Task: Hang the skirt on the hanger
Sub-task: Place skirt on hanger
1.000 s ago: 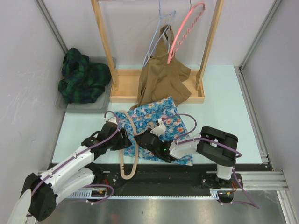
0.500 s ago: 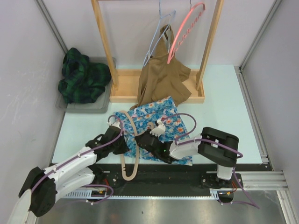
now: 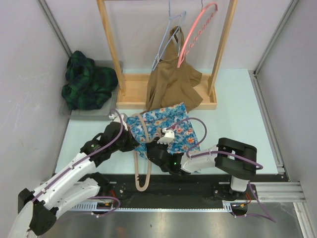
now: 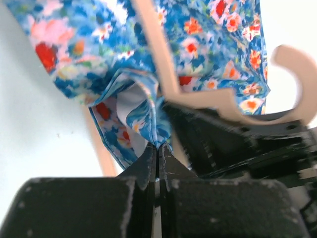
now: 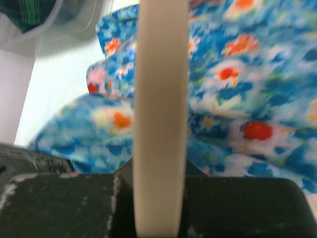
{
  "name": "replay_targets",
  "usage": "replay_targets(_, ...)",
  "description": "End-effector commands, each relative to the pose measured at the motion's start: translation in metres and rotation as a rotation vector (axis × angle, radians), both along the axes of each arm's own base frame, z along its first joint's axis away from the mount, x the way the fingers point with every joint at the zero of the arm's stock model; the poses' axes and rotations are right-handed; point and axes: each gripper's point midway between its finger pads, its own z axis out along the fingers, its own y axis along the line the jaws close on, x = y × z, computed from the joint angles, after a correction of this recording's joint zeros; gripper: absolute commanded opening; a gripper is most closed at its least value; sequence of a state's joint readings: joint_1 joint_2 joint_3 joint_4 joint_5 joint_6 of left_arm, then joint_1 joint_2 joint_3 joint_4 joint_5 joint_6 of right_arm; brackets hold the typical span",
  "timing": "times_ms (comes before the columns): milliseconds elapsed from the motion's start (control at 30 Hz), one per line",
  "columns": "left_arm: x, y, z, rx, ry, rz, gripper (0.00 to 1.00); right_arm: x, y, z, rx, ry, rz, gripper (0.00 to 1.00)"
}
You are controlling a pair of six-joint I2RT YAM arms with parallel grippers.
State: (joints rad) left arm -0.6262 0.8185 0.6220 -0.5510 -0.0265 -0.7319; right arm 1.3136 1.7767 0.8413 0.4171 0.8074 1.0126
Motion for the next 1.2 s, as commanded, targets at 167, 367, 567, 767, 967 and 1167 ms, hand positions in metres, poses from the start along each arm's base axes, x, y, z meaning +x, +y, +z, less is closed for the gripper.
replay_targets(167,-0.036,0.005,-0.001,-0.060,0.054,-0.046,0.00,0.025,-0.044,0.040,-0.126,-0.163,-0.154,0.00)
replay_targets(367,-0.054,0.011,-0.011,-0.080,0.095,-0.040,0.00,0.028,-0.041,0.040,-0.136,-0.162,-0.129,0.00)
replay_targets(567,-0.053,0.011,-0.011,-0.080,0.100,-0.026,0.29,0.037,-0.053,0.042,-0.146,-0.129,-0.135,0.00)
replay_targets(767,-0.027,0.016,-0.007,-0.043,0.046,0.071,0.99,0.038,-0.046,0.048,-0.152,-0.131,-0.059,0.00)
replay_targets(967,0.010,0.008,-0.009,-0.047,0.005,0.146,1.00,0.032,-0.049,0.044,-0.161,-0.099,-0.043,0.00)
replay_targets(1167,0.041,0.014,-0.033,-0.068,0.029,0.231,0.97,0.030,-0.045,0.048,-0.148,-0.100,-0.018,0.00)
